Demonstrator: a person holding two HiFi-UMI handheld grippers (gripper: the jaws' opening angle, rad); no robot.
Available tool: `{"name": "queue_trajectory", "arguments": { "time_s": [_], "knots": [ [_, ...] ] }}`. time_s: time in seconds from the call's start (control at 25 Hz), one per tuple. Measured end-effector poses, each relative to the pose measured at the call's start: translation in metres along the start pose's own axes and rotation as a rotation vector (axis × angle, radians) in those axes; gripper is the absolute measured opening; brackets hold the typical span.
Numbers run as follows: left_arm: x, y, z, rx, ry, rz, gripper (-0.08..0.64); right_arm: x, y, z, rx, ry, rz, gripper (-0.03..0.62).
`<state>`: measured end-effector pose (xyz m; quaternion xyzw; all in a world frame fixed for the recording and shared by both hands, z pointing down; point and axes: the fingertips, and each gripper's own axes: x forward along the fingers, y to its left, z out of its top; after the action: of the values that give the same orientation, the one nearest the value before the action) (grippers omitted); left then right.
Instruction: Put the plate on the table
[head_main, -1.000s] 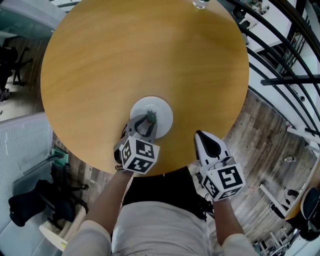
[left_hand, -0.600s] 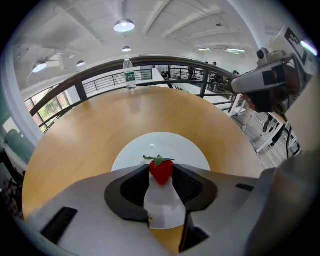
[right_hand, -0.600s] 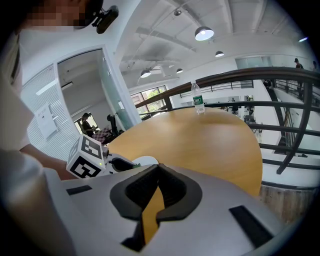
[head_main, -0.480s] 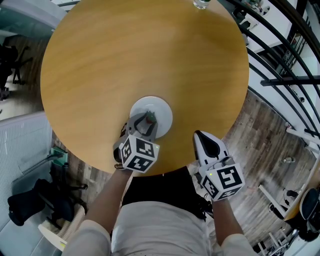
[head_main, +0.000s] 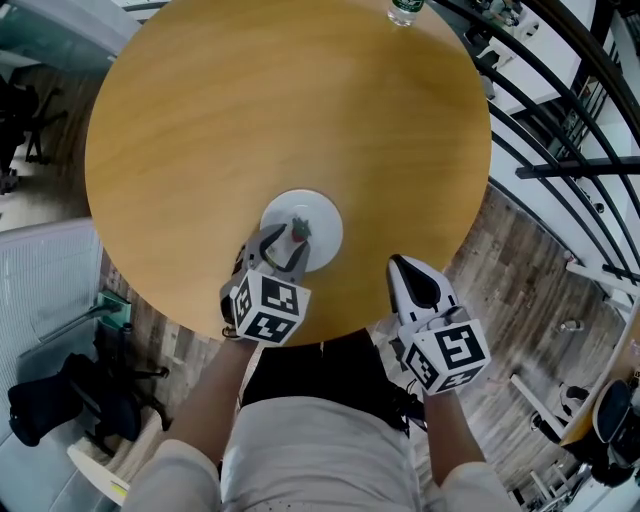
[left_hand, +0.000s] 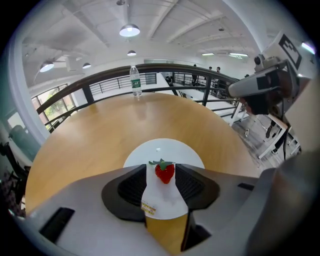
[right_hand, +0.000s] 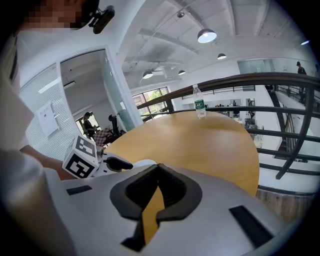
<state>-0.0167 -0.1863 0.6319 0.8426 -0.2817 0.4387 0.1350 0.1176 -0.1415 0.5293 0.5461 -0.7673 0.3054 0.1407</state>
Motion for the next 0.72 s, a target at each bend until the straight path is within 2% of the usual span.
{"name": "queue_trajectory", "arguments": {
  "time_s": [0.2, 0.44, 0.56, 0.72],
  "knots": [
    [-0.034, 0.012, 0.004, -0.133, -0.087, 0.018, 0.180, -0.004, 0.014, 0.011, -0.041, -0.012, 0.030, 0.020],
    [-0.091, 0.023, 0.018, -0.148, -0.186, 0.098, 0.076, -0.015, 0.025, 0.028, -0.097, -0.025, 0.057, 0.020],
    [-0.124, 0.018, 0.025, -0.180, -0.232, 0.095, 0.052, -0.023, 0.036, 0.032, -0.123, -0.008, 0.068, 0.020],
    [-0.163, 0.006, 0.038, -0.250, -0.307, 0.053, 0.026, -0.036, 0.049, 0.040, -0.152, -0.009, 0.084, 0.020]
  ]
}}
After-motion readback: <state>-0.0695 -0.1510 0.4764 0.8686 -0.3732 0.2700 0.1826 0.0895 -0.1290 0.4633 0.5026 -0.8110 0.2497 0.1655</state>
